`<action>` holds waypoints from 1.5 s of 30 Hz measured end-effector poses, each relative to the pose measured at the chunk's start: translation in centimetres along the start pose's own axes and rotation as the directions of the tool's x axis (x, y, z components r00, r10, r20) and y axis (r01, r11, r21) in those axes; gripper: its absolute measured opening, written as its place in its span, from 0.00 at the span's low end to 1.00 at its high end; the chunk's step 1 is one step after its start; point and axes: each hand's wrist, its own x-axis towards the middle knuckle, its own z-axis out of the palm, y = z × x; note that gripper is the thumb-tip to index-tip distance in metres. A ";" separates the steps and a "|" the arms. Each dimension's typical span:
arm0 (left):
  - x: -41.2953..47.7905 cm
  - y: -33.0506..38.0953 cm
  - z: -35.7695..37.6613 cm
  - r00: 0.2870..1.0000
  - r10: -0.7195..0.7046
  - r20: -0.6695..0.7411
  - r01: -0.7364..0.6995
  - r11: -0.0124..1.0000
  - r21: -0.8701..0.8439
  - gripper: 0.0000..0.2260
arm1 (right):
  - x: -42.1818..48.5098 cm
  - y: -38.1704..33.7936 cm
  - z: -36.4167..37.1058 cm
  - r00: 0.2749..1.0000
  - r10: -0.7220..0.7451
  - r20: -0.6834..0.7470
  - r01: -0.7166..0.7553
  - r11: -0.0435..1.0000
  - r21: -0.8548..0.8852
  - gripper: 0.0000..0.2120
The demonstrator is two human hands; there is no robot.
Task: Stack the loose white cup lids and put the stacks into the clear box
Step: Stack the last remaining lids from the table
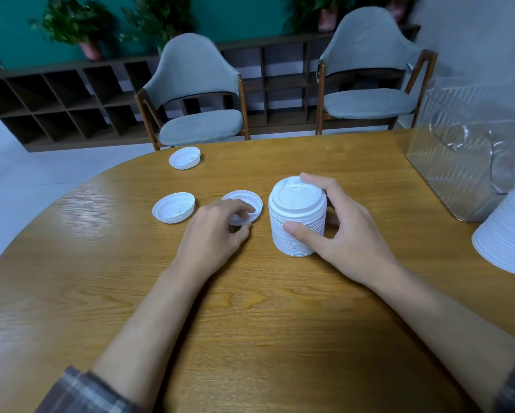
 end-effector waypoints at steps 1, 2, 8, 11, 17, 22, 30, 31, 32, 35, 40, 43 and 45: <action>0.0 0.1 0.0 1.000 0.005 -0.002 -0.005 1.000 -0.001 0.12 | 0.0 0.0 0.0 1.000 0.001 0.000 -0.001 1.000 -0.001 0.33; 0.0 0.2 0.0 1.000 0.010 -0.007 -0.011 1.000 -0.002 0.12 | 0.0 0.0 0.0 1.000 0.003 0.002 -0.003 1.000 -0.001 0.33; 0.1 0.8 -0.2 0.991 0.037 -0.125 -0.049 0.995 -0.090 0.15 | 0.0 0.0 -0.1 1.000 0.000 0.004 0.000 1.000 -0.003 0.34; 0.2 1.2 -0.1 0.982 0.003 -0.187 -0.041 0.979 -0.200 0.15 | 0.1 0.0 0.0 1.000 0.002 0.009 -0.002 1.000 -0.010 0.34; 0.0 3.1 -0.5 0.941 -0.144 -0.307 0.002 0.907 -0.421 0.13 | 0.0 -0.2 0.0 0.999 -0.027 -0.029 0.028 0.999 0.030 0.32; 0.4 4.1 -1.3 0.897 -0.372 -0.238 0.056 0.631 -0.774 0.17 | 0.2 -0.2 0.1 0.999 -0.011 -0.046 0.013 0.999 0.049 0.30; 0.1 5.2 -0.9 0.959 -0.282 -0.022 0.123 0.486 -0.865 0.21 | 0.2 -0.1 -0.1 1.000 -0.008 -0.021 0.009 1.000 0.021 0.35; 0.0 5.3 -0.8 0.966 -0.255 -0.034 0.117 0.551 -0.827 0.20 | 0.2 -0.2 -0.1 1.000 -0.009 -0.018 0.009 1.000 0.019 0.36; -0.1 5.4 -0.8 0.972 -0.233 -0.037 0.114 0.602 -0.790 0.19 | 0.2 -0.4 -0.1 1.000 -0.013 -0.015 0.013 1.000 0.017 0.37; -0.5 5.5 -0.5 0.977 -0.215 -0.011 0.137 0.658 -0.741 0.15 | 0.1 -0.6 -0.1 1.000 -0.031 -0.001 0.031 0.999 0.009 0.37; -0.8 6.0 -0.5 0.977 -0.212 -0.019 0.141 0.713 -0.687 0.17 | 0.1 -0.6 0.0 0.999 -0.053 0.000 0.053 0.999 0.007 0.35; -0.7 5.5 -0.9 0.979 -0.201 0.042 0.174 0.699 -0.693 0.24 | 0.1 -0.6 0.0 0.998 -0.059 0.003 0.059 0.998 0.008 0.35; -0.5 5.3 -1.2 0.979 -0.146 0.143 0.203 0.612 -0.764 0.25 | 0.0 -0.6 0.0 0.998 -0.063 0.012 0.063 0.998 0.010 0.35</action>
